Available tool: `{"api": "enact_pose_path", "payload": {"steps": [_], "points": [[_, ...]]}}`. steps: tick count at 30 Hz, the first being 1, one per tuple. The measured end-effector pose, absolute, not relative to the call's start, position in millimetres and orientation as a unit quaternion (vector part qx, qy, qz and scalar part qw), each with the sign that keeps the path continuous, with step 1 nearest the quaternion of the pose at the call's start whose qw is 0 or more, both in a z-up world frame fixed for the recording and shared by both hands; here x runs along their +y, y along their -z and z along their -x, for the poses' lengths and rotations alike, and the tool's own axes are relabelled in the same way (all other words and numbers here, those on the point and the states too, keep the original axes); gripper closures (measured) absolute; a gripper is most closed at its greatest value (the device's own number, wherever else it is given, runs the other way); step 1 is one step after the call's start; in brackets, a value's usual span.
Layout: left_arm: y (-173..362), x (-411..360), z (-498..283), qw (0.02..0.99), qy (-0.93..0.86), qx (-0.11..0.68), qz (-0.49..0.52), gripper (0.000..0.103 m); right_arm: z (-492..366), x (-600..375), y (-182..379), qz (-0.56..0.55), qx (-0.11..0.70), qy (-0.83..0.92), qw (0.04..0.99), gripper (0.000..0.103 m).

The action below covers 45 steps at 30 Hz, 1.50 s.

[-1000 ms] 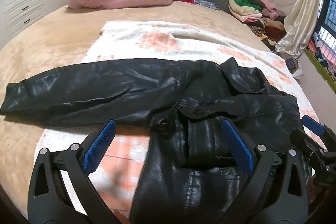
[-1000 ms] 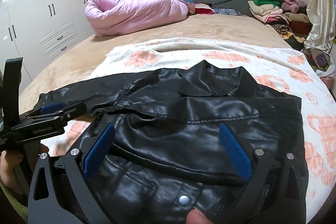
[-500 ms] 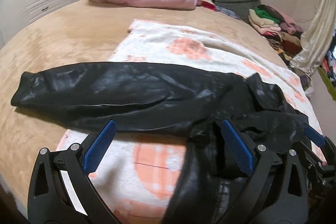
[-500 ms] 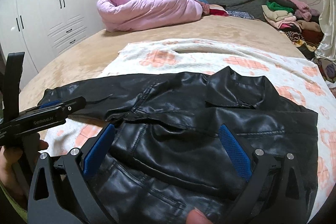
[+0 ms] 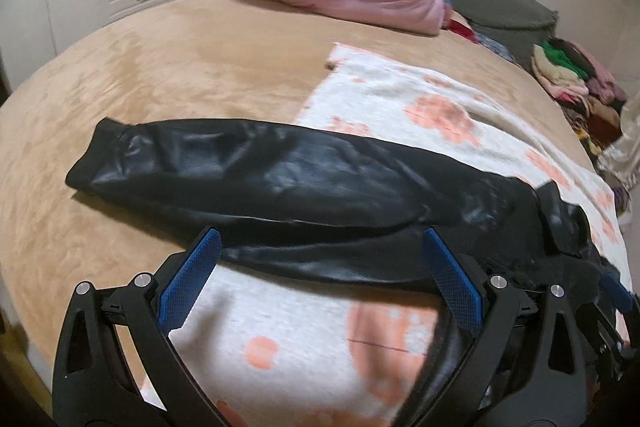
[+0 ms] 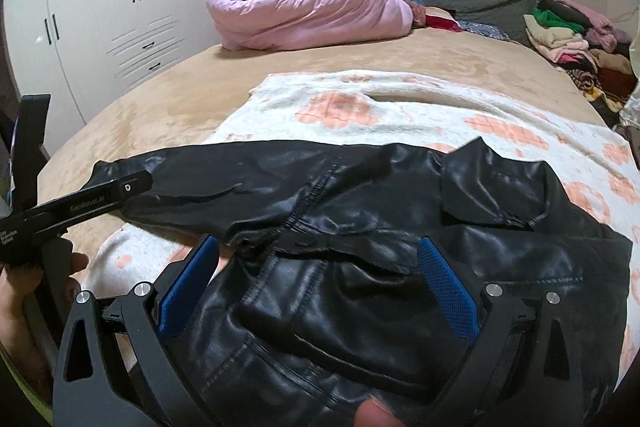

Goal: Fold large clothes
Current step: 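Grasp the other sleeve cuff with the left gripper and lift it, then fold the held sleeve across the jacket body toward the right gripper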

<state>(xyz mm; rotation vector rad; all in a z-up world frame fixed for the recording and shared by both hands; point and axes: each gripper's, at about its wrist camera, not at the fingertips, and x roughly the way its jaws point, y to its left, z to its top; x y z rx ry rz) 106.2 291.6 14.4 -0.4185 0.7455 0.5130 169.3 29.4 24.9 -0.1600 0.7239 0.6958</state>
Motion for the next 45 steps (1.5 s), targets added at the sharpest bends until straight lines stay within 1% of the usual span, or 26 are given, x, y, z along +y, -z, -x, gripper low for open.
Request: {"api": "enact_pose_path", "payload": {"steps": [20, 24, 26, 28, 29, 30, 31, 32, 34, 35, 36, 38, 40, 45], "points": [[14.2, 378.4, -84.4, 0.808, -0.352, 0.350, 0.316, 0.009, -167.1, 72.6, -22.6, 0.111, 0.348, -0.369, 0.855, 0.004], [30.2, 398.7, -81.4, 0.785, -0.356, 0.347, 0.370, 0.009, -168.1, 64.9, -22.4, 0.105, 0.349, -0.363, 0.858, 0.004], [46.7, 411.2, -78.5, 0.766, -0.339, 0.340, 0.427, 0.009, -168.2, 59.0, -22.1, 0.100, 0.350, -0.359, 0.859, 0.004], [53.2, 418.2, -74.2, 0.761, -0.341, 0.317, 0.451, 0.010, -168.5, 52.9, -21.5, 0.097, 0.351, -0.354, 0.861, 0.004], [52.6, 419.7, -73.9, 0.762, -0.344, 0.309, 0.453, 0.012, -168.9, 49.0, -20.8, 0.094, 0.353, -0.351, 0.862, 0.004], [52.0, 421.3, -74.6, 0.765, -0.345, 0.302, 0.452, 0.017, -169.2, 45.5, -20.1, 0.091, 0.355, -0.348, 0.863, 0.004], [52.4, 422.6, -75.1, 0.765, -0.348, 0.302, 0.450, 0.037, -169.3, 41.9, -19.7, 0.087, 0.357, -0.345, 0.864, 0.004], [53.7, 424.9, -75.1, 0.763, -0.352, 0.303, 0.449, 0.061, -169.5, 37.4, -19.3, 0.083, 0.358, -0.342, 0.865, 0.004], [57.7, 432.0, -70.7, 0.756, -0.358, 0.291, 0.463, 0.079, -168.8, 30.2, -19.0, 0.078, 0.359, -0.336, 0.867, 0.004], [59.5, 435.7, -68.0, 0.754, -0.354, 0.283, 0.476, 0.085, -168.2, 24.7, -18.9, 0.075, 0.358, -0.331, 0.870, 0.004], [60.4, 438.3, -65.9, 0.752, -0.350, 0.276, 0.486, 0.088, -167.6, 20.5, -18.9, 0.073, 0.358, -0.328, 0.871, 0.004], [55.7, 437.0, -64.2, 0.756, -0.345, 0.267, 0.487, 0.098, -167.0, 9.2, -18.0, 0.064, 0.358, -0.317, 0.876, 0.004], [42.6, 430.8, -63.2, 0.770, -0.338, 0.250, 0.481, 0.101, -165.7, -3.0, -16.5, 0.055, 0.360, -0.305, 0.880, 0.004], [-0.6, 411.8, -57.3, 0.813, -0.307, 0.202, 0.452, 0.103, -159.3, -50.7, -8.1, 0.023, 0.371, -0.260, 0.891, 0.004]]}}
